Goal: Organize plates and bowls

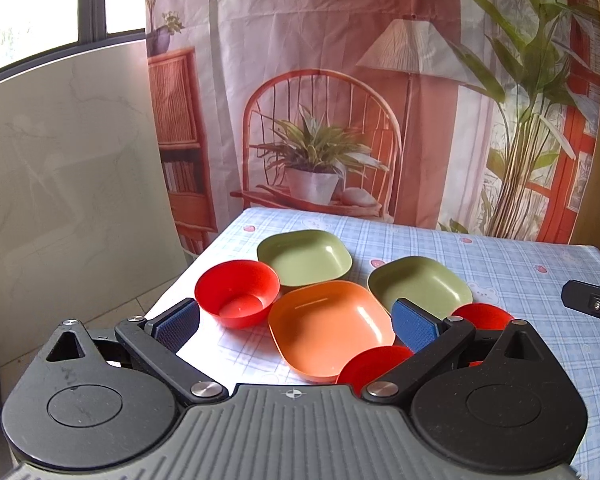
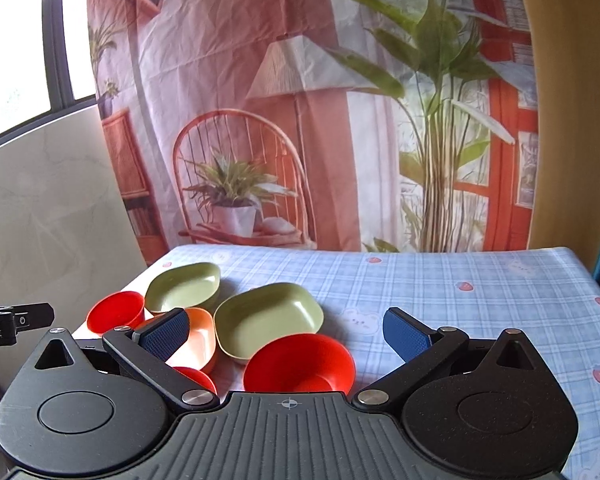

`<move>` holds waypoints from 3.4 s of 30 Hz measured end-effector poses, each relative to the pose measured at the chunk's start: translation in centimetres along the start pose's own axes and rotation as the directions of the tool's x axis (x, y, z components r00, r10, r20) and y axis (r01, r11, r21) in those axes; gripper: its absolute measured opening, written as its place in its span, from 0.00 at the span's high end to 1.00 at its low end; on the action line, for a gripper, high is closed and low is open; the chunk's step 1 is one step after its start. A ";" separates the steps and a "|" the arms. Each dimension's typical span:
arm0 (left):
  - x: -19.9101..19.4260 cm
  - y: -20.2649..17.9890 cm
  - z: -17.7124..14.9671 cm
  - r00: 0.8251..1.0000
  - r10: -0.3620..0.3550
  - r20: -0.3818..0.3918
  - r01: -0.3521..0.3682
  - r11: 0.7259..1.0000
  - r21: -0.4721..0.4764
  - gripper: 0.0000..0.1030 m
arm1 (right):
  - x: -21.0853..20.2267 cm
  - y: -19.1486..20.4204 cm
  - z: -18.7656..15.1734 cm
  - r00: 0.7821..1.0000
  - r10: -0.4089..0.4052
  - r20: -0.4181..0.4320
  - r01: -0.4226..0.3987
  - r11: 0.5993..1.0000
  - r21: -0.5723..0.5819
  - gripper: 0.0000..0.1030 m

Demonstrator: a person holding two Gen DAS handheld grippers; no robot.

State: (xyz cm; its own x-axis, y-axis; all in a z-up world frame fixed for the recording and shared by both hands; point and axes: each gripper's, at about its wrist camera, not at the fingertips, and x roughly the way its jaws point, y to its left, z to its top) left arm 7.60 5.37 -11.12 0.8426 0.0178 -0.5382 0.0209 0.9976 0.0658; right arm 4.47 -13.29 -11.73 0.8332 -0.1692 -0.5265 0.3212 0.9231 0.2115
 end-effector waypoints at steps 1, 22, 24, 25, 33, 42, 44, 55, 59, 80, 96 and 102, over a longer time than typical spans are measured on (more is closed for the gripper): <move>0.5 0.3 -0.4 1.000 -0.012 -0.011 0.012 1.000 -0.009 0.00 | 0.6 0.3 -0.3 1.000 0.006 -0.010 -0.006 1.000 -0.004 0.00; 7.9 0.2 -5.9 0.957 -0.209 -0.203 0.187 0.975 -0.122 0.60 | 6.9 4.5 -5.3 0.973 0.123 -0.196 -0.142 0.986 -0.086 0.52; 8.1 0.0 -6.3 0.955 -0.210 -0.210 0.188 0.975 -0.121 0.63 | 7.0 4.8 -5.7 0.969 0.133 -0.209 -0.154 0.984 -0.088 0.62; 8.2 -0.1 -6.5 0.953 -0.213 -0.214 0.190 0.974 -0.123 0.64 | 7.2 4.9 -5.9 0.965 0.140 -0.220 -0.162 0.983 -0.087 0.64; 8.9 -0.1 -7.3 0.945 -0.222 -0.241 0.189 0.970 -0.154 0.68 | 8.3 5.3 -7.4 0.938 0.194 -0.286 -0.218 0.975 -0.052 0.73; 9.3 -0.1 -7.8 0.935 -0.252 -0.250 0.208 0.959 -0.191 0.78 | 9.6 4.8 -8.4 0.920 0.218 -0.327 -0.231 0.973 -0.001 0.76; 9.3 -0.2 -8.0 0.932 -0.261 -0.250 0.216 0.957 -0.193 0.79 | 9.7 4.9 -8.6 0.917 0.224 -0.330 -0.236 0.972 0.002 0.78; 8.6 -0.3 -7.8 0.939 -0.257 -0.230 0.218 0.959 -0.180 0.79 | 9.1 4.9 -8.5 0.920 0.240 -0.309 -0.250 0.968 0.008 0.83; 7.9 -0.7 -7.3 0.946 -0.249 -0.209 0.221 0.964 -0.147 0.79 | 8.4 4.8 -8.1 0.928 0.242 -0.282 -0.251 0.968 0.004 0.83; 9.2 -5.9 -2.2 0.924 -0.339 -0.176 0.337 0.941 -0.044 0.79 | 6.2 -1.0 -3.8 0.976 0.182 -0.116 -0.169 0.979 0.111 0.83; 13.0 -10.6 -1.8 0.899 -0.364 -0.244 0.383 0.923 0.031 0.79 | 7.7 -5.2 -4.3 0.990 0.089 -0.109 -0.071 0.985 0.158 0.83; 13.9 -11.5 -2.3 0.894 -0.355 -0.272 0.384 0.922 0.058 0.79 | 8.5 -5.8 -4.9 0.989 0.069 -0.128 -0.048 0.986 0.158 0.83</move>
State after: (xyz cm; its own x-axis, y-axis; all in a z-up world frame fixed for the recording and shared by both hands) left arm 17.81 -5.66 -21.30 0.6000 -0.3206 -0.7330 0.3738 0.9224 -0.0974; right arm 7.48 -18.39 -21.44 0.7887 -0.0596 -0.6119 0.3477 0.8641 0.3640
